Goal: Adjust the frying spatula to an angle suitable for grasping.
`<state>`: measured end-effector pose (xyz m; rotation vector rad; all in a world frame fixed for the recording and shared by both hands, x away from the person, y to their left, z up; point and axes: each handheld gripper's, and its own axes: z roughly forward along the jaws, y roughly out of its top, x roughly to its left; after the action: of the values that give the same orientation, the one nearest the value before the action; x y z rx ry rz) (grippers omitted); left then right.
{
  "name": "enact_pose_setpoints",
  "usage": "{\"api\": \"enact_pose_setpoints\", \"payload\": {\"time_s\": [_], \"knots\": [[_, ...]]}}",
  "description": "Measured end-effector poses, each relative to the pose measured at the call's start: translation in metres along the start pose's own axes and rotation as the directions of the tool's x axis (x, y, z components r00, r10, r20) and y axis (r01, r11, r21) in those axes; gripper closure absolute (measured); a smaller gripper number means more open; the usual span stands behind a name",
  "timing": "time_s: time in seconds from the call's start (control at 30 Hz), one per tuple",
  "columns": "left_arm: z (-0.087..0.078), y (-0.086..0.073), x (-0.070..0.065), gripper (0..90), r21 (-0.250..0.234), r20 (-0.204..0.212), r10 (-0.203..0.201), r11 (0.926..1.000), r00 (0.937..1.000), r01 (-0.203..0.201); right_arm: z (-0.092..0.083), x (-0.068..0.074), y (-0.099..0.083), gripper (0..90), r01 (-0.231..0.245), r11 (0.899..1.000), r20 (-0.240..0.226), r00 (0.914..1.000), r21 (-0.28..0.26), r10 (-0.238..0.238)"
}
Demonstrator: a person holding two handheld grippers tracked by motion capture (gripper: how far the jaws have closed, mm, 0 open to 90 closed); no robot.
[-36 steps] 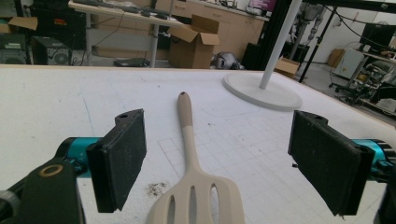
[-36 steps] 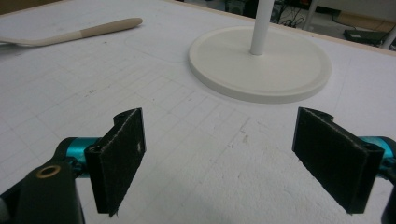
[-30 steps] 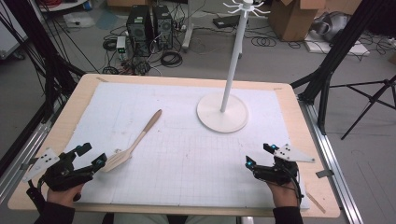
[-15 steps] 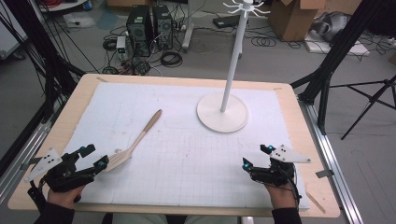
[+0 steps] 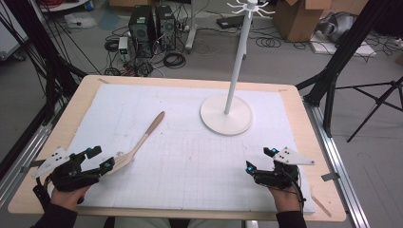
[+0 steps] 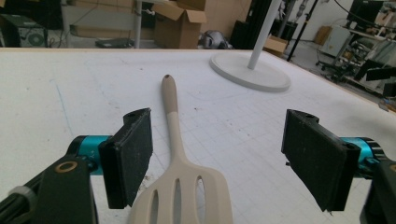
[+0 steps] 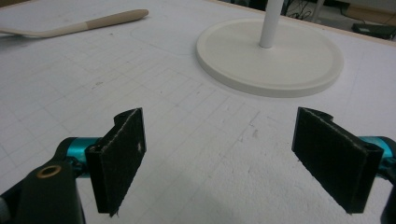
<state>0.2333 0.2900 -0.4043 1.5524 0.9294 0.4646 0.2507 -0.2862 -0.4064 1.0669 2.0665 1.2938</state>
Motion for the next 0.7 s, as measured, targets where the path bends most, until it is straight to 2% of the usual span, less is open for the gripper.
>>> {"api": "enact_pose_setpoints", "payload": {"time_s": [0.07, 0.17, 0.23, 0.3, 0.33, 0.37, 0.4, 0.47, 0.5, 0.53, 0.6, 0.63, 0.67, 0.7], "knots": [[0.002, 0.003, 0.001, 25.5, 0.008, 0.003, 0.001, 1.0, 1.0, -0.001, 0.0, 0.0, 0.0, 16.2, 0.003, 1.0, 0.001, 1.0, -0.001, -0.003], [0.009, 0.015, 0.006, 29.0, 0.047, 0.018, 0.016, 0.9987, 0.9997, -0.017, 0.0, -0.003, 0.0, 16.2, -0.007, 1.0, 0.005, 1.0, -0.004, 0.007], [0.023, 0.029, 0.011, 29.5, 0.125, 0.044, 0.023, 0.9917, 0.9988, -0.029, 0.0, -0.003, 0.0, 16.2, -0.005, 1.0, 0.005, 1.0, -0.005, 0.006], [0.032, 0.036, 0.016, 31.5, 0.174, 0.063, 0.018, 0.9843, 0.9978, -0.029, 0.001, -0.003, 0.001, 16.2, -0.008, 1.0, 0.006, 1.0, -0.004, 0.008], [0.032, 0.036, 0.016, 32.5, 0.174, 0.063, 0.018, 0.9843, 0.9978, -0.029, 0.001, -0.003, 0.001, 16.2, -0.008, 1.0, 0.006, 1.0, -0.004, 0.008], [0.043, 0.041, 0.02, 33.7, 0.214, 0.058, 0.023, 0.9761, 0.9981, -0.034, 0.002, -0.003, 0.001, 16.2, -0.002, 1.0, 0.006, 1.0, -0.006, 0.002], [0.043, 0.041, 0.02, 34.5, 0.214, 0.058, 0.023, 0.9761, 0.9981, -0.034, 0.002, -0.003, 0.001, 16.2, -0.002, 1.0, 0.006, 1.0, -0.006, 0.002], [0.063, 0.042, 0.028, 36.0, 0.284, 0.049, 0.017, 0.9585, 0.9987, -0.03, 0.002, -0.003, 0.001, 16.2, -0.002, 1.0, 0.004, 1.0, 0.002, 0.002], [0.063, 0.042, 0.028, 36.9, 0.284, 0.049, 0.017, 0.9585, 0.9987, -0.03, 0.002, -0.003, 0.001, 16.2, 0.001, 1.0, 0.005, 1.0, 0.0, -0.001], [0.069, 0.041, 0.029, 36.9, 0.311, 0.047, 0.017, 0.9499, 0.9987, -0.031, 0.002, -0.003, 0.001, 16.2, 0.001, 1.0, 0.005, 1.0, 0.0, -0.001], [0.088, 0.035, 0.031, 38.7, 0.386, 0.044, 0.043, 0.9209, 0.9981, -0.056, 0.001, -0.004, 0.001, 16.2, -0.003, 1.0, 0.008, 1.0, 0.0, 0.003], [0.088, 0.035, 0.031, 39.3, 0.386, 0.044, 0.043, 0.9209, 0.9981, -0.056, 0.001, -0.004, 0.001, 16.2, -0.003, 1.0, 0.008, 1.0, 0.0, 0.003], [0.093, 0.033, 0.032, 39.9, 0.403, 0.041, 0.046, 0.9132, 0.9981, -0.059, 0.002, -0.005, 0.001, 16.2, -0.002, 1.0, 0.008, 1.0, -0.003, 0.002], [0.102, 0.029, 0.035, 40.0, 0.441, 0.032, 0.045, 0.8958, 0.9985, -0.055, 0.002, -0.005, 0.001, 16.3, -0.002, 1.0, 0.009, 1.0, -0.001, 0.002]]}}
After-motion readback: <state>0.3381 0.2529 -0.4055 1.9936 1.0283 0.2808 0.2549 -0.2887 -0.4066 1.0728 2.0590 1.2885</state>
